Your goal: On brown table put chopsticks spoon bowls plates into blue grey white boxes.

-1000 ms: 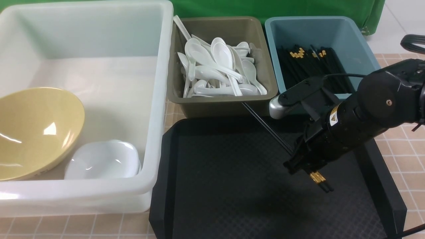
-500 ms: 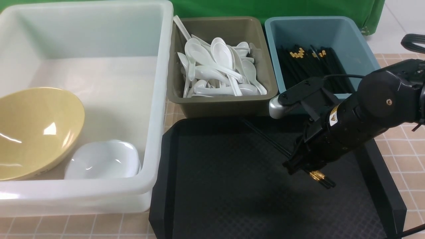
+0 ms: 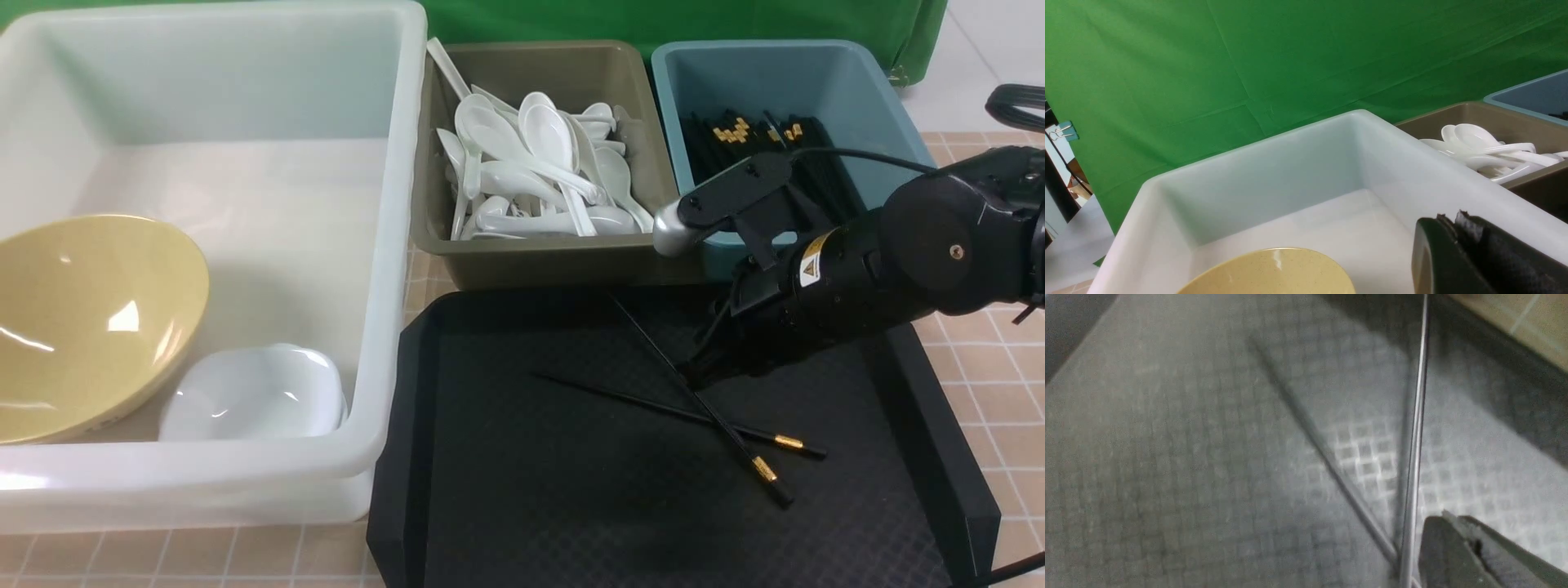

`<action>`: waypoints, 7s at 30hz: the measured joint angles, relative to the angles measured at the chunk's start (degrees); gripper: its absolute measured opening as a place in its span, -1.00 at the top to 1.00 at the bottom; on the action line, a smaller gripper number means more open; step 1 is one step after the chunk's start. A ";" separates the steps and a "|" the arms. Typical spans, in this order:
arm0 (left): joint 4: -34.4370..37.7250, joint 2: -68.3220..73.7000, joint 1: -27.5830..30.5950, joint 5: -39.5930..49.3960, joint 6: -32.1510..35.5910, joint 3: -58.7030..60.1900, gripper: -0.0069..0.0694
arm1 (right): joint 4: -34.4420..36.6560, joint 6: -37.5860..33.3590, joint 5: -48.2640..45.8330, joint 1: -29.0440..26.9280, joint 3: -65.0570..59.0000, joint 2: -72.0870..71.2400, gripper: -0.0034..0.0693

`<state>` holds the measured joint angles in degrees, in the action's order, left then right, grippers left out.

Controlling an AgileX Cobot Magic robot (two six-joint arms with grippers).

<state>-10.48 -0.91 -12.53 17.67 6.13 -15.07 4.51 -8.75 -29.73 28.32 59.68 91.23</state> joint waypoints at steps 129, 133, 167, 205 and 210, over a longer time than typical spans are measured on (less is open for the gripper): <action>0.02 0.00 0.00 0.43 0.00 0.00 0.81 | -1.71 -6.99 -17.45 1.15 4.69 1.20 0.68; 0.02 0.00 0.00 0.43 0.00 0.00 0.81 | -2.52 -8.13 -8.33 -0.01 4.69 -9.72 0.68; 0.02 0.00 0.00 0.85 0.00 0.00 0.81 | -4.17 -2.38 5.29 -16.22 12.64 -21.16 0.61; 0.02 0.00 0.00 0.87 0.00 0.07 0.81 | -3.96 10.90 16.89 -21.08 -61.33 -91.89 0.80; 0.02 0.00 0.00 0.87 0.00 0.07 0.81 | -2.17 5.04 15.81 -21.32 -61.33 -91.89 0.80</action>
<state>-10.46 -0.91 -12.53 18.53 6.13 -15.00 2.34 -3.72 -13.92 7.01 -1.65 -0.66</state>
